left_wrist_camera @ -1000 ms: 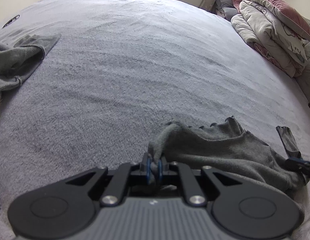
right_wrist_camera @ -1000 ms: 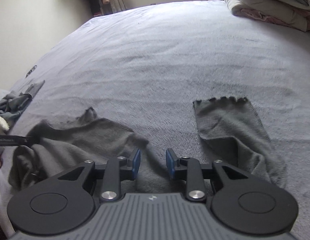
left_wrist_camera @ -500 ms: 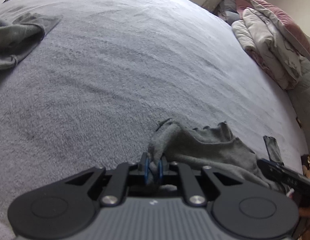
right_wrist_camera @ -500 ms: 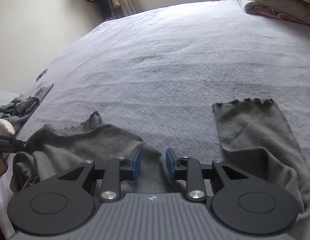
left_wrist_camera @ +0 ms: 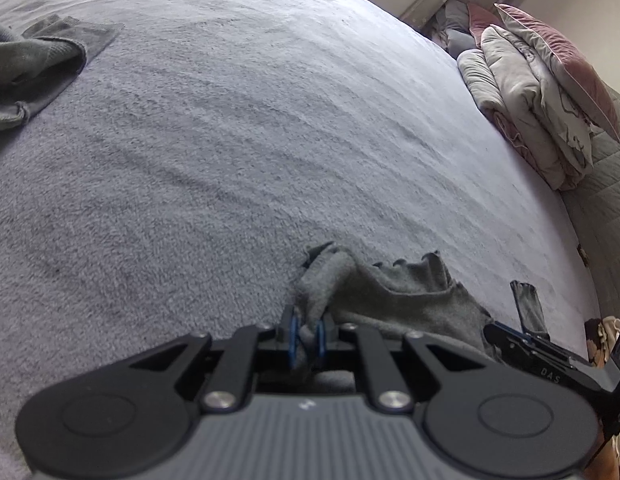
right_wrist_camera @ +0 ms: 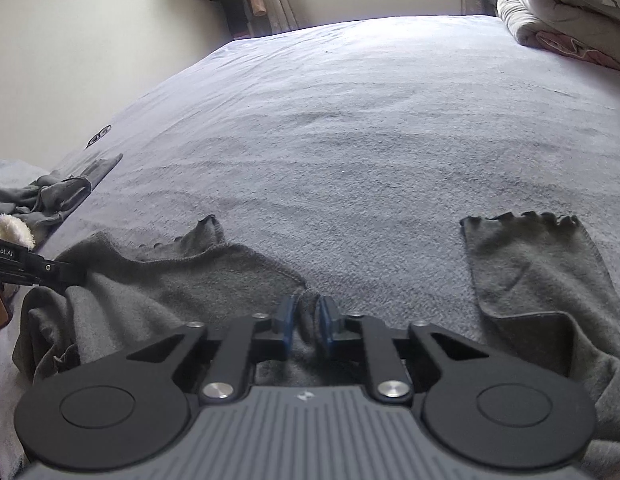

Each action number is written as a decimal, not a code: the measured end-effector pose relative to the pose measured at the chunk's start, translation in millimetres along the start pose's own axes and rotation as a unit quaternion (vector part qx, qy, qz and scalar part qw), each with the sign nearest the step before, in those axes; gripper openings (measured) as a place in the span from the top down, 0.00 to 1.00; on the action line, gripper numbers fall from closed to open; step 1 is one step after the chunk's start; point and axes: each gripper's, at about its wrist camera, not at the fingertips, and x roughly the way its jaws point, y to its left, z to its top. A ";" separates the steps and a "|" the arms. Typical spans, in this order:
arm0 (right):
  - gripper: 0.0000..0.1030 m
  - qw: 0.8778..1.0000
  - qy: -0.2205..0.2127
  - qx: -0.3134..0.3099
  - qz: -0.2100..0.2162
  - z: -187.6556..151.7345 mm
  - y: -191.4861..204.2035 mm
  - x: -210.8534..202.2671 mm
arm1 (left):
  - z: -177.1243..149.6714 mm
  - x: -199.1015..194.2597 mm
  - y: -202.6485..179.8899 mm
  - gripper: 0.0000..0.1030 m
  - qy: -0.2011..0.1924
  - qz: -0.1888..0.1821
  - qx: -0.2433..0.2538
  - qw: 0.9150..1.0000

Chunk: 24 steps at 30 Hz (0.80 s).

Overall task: Fold clothes
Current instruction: 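Grasp the shirt edge with the right gripper while the left gripper holds the hem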

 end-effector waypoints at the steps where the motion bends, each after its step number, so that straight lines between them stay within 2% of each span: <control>1: 0.93 1.000 -0.002 -0.001 -0.002 -0.4 1.6 -0.5 | -0.1 0.0 0.3 0.92 0.000 0.000 0.001 1.000; 8: 0.94 0.999 -0.028 -0.008 -0.035 1.9 5.1 -9.3 | -0.4 -2.1 1.6 0.92 -0.005 0.003 -0.001 1.000; 15: 0.94 0.998 -0.045 -0.003 -0.049 7.6 -1.4 -18.8 | -0.1 5.1 -0.6 0.92 0.000 0.007 -0.006 1.000; 24: 0.94 0.996 -0.047 0.010 -0.074 7.2 -11.2 -19.0 | -0.4 8.3 -6.6 0.92 0.005 0.004 0.013 1.000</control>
